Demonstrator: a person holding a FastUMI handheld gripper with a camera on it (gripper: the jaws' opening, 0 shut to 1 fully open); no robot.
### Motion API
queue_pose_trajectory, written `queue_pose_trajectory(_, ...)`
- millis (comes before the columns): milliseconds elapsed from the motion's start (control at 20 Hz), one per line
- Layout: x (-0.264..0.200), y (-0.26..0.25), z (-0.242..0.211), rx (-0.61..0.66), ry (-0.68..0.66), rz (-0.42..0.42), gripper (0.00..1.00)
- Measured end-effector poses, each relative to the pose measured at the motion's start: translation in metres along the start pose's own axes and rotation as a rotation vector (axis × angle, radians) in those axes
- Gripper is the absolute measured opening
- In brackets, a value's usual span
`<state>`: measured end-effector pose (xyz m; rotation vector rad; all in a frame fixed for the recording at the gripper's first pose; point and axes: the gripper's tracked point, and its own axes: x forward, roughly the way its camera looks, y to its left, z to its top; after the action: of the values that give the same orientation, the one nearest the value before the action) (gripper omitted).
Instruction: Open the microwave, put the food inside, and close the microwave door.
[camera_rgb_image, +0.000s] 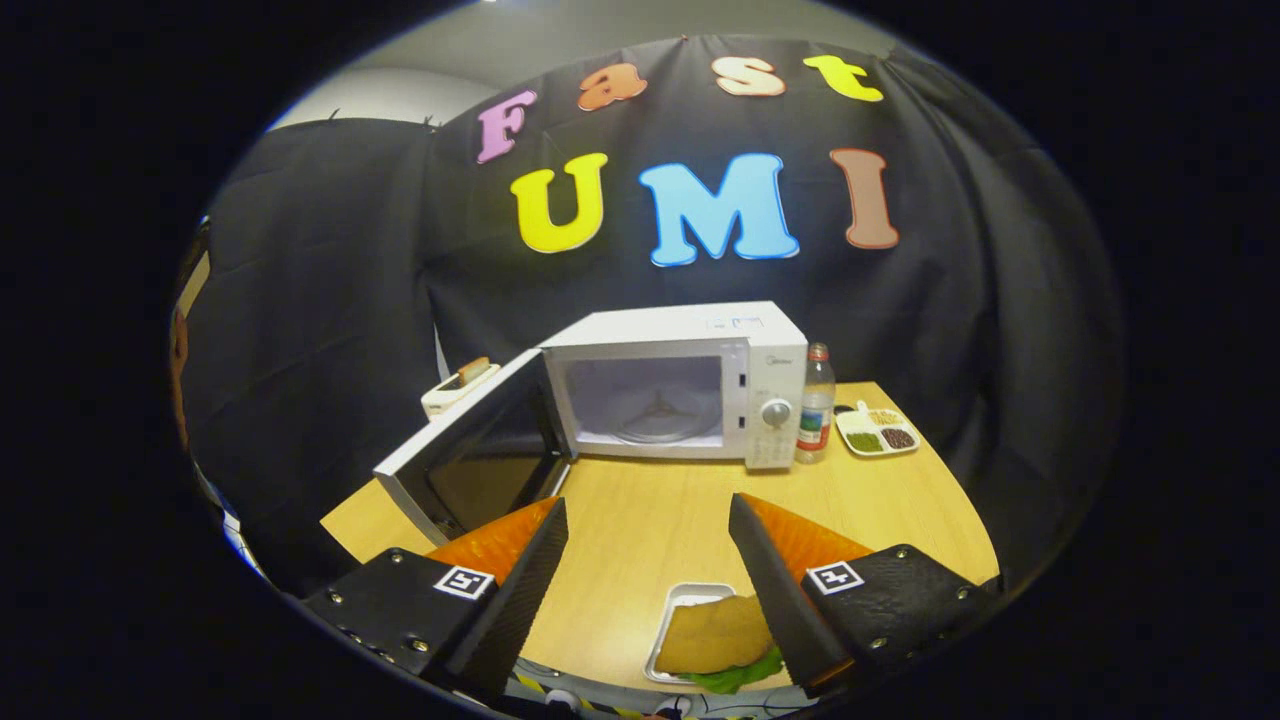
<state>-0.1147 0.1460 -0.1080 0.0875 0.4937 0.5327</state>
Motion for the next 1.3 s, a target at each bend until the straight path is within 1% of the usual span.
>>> queue_pose_trajectory(300, 0.009, -0.051, -0.047, 0.134, 0.145, -0.012, 0.98)
queue_pose_trajectory(500, 0.017, -0.068, -0.084, 0.198, 0.268, 0.017, 0.98)
queue_pose_trajectory(700, 0.026, -0.075, -0.111, 0.286, 0.378, 0.065, 0.98)
queue_pose_trajectory(900, 0.027, -0.066, -0.125, 0.387, 0.495, 0.166, 0.97)
queue_pose_trajectory(1050, 0.025, -0.057, -0.133, 0.467, 0.585, 0.221, 0.86)
queue_pose_trajectory(1100, 0.024, -0.056, -0.136, 0.479, 0.608, 0.227, 0.86)
queue_pose_trajectory(1250, 0.025, -0.054, -0.137, 0.521, 0.65, 0.228, 0.45)
queue_pose_trajectory(1300, 0.025, -0.053, -0.137, 0.533, 0.664, 0.227, 0.44)
